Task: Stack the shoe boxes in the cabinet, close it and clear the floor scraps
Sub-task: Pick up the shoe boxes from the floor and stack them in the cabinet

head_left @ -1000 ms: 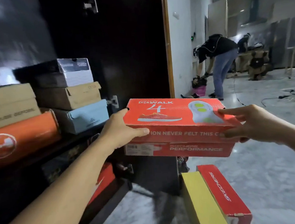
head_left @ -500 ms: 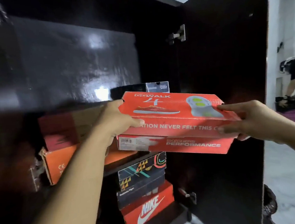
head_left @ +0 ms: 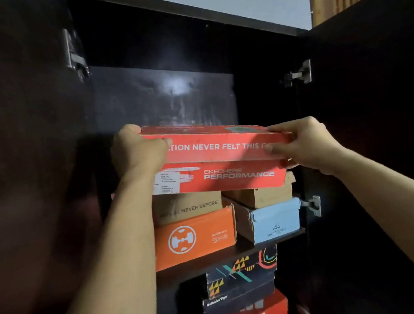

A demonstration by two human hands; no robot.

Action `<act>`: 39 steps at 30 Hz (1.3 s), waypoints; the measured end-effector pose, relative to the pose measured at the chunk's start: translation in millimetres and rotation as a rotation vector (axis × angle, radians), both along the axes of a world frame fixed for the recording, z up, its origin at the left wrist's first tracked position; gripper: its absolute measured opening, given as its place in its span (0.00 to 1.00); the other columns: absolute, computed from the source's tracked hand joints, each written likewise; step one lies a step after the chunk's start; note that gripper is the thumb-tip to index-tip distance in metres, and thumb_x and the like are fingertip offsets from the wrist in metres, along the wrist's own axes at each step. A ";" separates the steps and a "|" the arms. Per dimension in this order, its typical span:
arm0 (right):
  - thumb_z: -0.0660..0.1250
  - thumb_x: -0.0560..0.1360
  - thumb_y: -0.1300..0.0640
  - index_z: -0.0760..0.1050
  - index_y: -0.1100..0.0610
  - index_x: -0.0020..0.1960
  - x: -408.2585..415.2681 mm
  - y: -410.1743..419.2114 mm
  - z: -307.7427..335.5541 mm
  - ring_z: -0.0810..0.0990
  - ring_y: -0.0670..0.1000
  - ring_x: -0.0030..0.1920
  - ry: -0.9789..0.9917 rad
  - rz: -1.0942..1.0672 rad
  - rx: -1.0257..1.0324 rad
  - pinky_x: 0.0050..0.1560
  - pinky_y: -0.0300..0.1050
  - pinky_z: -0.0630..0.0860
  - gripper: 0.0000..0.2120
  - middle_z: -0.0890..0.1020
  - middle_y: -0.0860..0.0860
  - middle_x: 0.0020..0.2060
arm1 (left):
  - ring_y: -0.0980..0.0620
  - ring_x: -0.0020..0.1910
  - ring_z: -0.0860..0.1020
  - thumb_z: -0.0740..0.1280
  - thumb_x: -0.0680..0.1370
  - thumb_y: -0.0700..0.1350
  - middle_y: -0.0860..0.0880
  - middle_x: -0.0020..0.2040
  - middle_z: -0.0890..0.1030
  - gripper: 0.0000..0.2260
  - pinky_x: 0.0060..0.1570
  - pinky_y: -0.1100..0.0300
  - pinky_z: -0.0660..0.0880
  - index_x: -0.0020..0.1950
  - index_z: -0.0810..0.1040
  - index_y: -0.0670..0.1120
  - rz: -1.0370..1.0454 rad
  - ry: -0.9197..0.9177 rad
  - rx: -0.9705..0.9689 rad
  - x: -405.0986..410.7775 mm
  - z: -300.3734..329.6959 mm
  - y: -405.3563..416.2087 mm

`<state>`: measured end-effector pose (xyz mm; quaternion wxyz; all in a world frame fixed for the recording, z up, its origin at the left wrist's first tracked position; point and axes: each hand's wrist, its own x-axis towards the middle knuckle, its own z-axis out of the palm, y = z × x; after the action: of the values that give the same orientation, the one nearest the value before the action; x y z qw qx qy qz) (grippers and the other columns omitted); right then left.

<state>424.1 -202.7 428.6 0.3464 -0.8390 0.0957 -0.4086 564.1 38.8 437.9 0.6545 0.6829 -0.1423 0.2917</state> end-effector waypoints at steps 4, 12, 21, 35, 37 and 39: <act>0.76 0.70 0.59 0.75 0.55 0.67 54.5 7.9 7.7 0.83 0.57 0.49 -0.041 -0.005 0.033 0.41 0.54 0.84 0.26 0.80 0.56 0.55 | 0.42 0.61 0.76 0.75 0.67 0.42 0.45 0.61 0.78 0.23 0.62 0.50 0.74 0.62 0.76 0.46 0.120 -0.028 -0.088 28.2 -4.7 -2.7; 0.74 0.72 0.58 0.76 0.50 0.66 146.0 24.0 1.7 0.80 0.55 0.56 -0.104 -0.046 0.069 0.58 0.45 0.77 0.23 0.80 0.55 0.59 | 0.37 0.67 0.66 0.69 0.74 0.41 0.39 0.68 0.69 0.19 0.64 0.50 0.66 0.65 0.75 0.43 0.415 0.035 0.009 65.2 -15.5 -13.8; 0.67 0.75 0.64 0.60 0.46 0.76 185.3 21.1 -17.2 0.79 0.55 0.57 -0.057 -0.066 -0.041 0.56 0.49 0.79 0.34 0.75 0.55 0.65 | 0.38 0.78 0.41 0.70 0.73 0.38 0.44 0.80 0.43 0.37 0.69 0.32 0.55 0.78 0.58 0.49 0.514 -0.153 0.410 108.5 -51.4 -27.3; 0.66 0.76 0.59 0.43 0.45 0.79 208.5 27.1 -26.4 0.70 0.62 0.66 0.461 0.032 -0.378 0.65 0.51 0.69 0.42 0.65 0.64 0.69 | 0.41 0.77 0.34 0.73 0.72 0.46 0.48 0.78 0.32 0.46 0.72 0.33 0.48 0.80 0.46 0.54 0.211 0.131 0.752 126.3 -76.8 -23.6; 0.64 0.76 0.61 0.44 0.46 0.79 204.3 28.5 -30.2 0.70 0.60 0.66 0.450 0.020 -0.371 0.65 0.49 0.69 0.40 0.66 0.60 0.70 | 0.42 0.77 0.34 0.73 0.72 0.47 0.47 0.79 0.34 0.44 0.71 0.32 0.44 0.79 0.48 0.53 0.204 0.139 0.757 123.3 -80.4 -24.4; 0.63 0.75 0.62 0.45 0.47 0.79 198.9 28.2 -32.9 0.71 0.59 0.66 0.450 0.009 -0.359 0.63 0.47 0.70 0.40 0.67 0.58 0.71 | 0.41 0.77 0.35 0.73 0.72 0.47 0.46 0.79 0.36 0.43 0.71 0.31 0.44 0.79 0.50 0.53 0.192 0.146 0.762 119.5 -84.0 -27.0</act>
<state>623.0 -174.5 395.8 0.1642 -0.9569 0.0929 -0.2209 683.6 11.8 353.9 0.3323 0.9059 -0.1289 0.2286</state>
